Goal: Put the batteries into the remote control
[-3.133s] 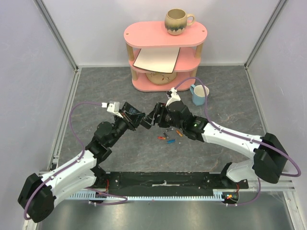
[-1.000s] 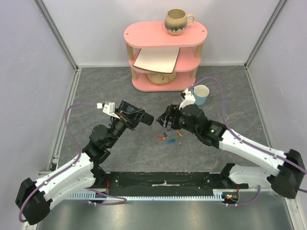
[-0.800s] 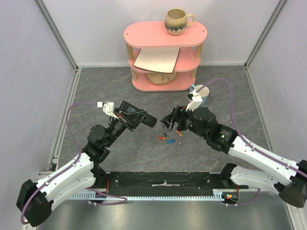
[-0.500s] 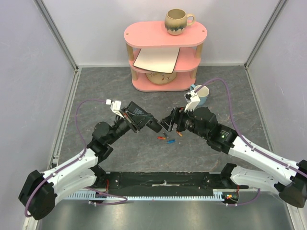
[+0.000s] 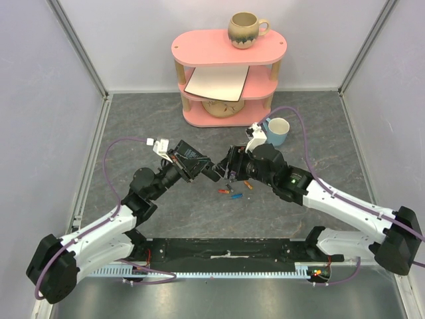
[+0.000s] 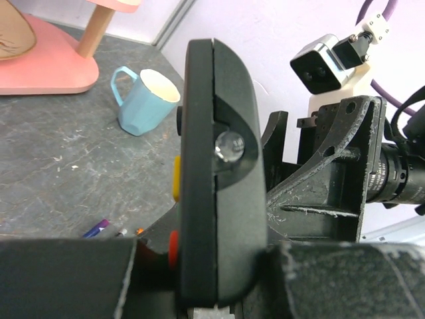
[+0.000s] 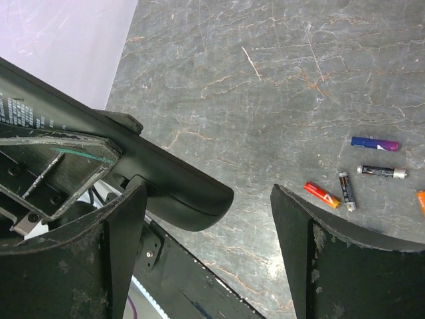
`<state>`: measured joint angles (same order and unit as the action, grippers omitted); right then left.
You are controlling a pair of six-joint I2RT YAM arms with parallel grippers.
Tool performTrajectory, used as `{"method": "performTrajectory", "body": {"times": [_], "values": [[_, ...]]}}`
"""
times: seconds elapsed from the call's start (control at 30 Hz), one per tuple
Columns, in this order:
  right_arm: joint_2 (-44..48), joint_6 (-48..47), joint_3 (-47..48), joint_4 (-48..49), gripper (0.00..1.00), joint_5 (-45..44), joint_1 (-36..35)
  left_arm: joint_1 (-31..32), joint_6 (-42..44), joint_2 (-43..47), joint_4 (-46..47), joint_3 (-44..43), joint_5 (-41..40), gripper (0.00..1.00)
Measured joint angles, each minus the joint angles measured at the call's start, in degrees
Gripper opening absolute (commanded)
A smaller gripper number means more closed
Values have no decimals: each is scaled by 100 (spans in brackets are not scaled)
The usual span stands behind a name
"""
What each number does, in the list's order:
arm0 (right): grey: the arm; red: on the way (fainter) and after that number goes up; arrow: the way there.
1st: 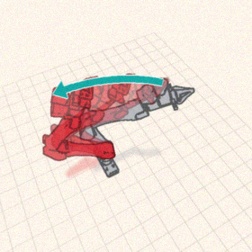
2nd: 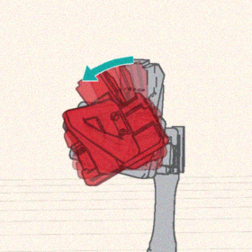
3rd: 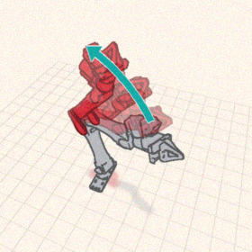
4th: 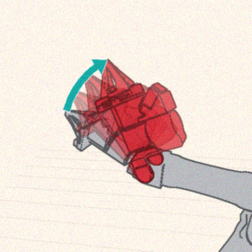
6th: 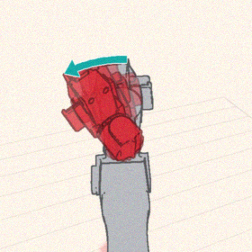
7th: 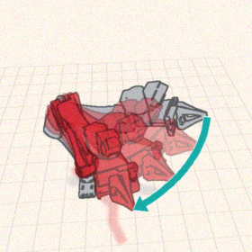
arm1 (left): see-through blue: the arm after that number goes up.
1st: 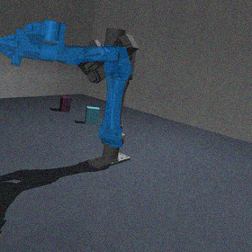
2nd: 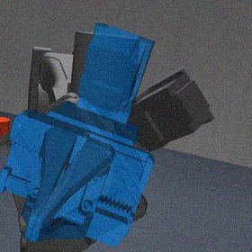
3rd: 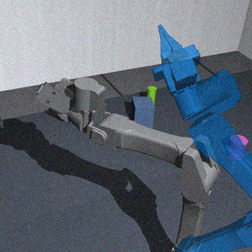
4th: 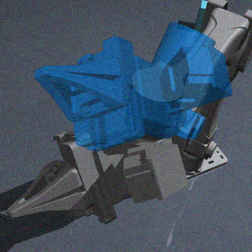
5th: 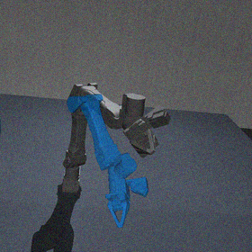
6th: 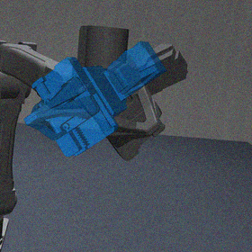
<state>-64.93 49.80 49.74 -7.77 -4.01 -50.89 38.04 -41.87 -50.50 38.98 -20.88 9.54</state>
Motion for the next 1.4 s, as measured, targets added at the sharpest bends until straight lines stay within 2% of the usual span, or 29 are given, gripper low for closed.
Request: {"method": "performTrajectory", "body": {"times": [0.27, 0.83, 1.4], "values": [[-459, 260, 273, 92, 82, -33, -13, 81, 247, 4, -173, 0, -422, 2], [-756, 531, 422, 151, 79, -46, -37, 236, 433, -4, -302, 0, -911, 2], [-1486, 785, 999, -612, 77, -267, -63, 741, 1097, -297, -601, -26, -2151, 2]]}}
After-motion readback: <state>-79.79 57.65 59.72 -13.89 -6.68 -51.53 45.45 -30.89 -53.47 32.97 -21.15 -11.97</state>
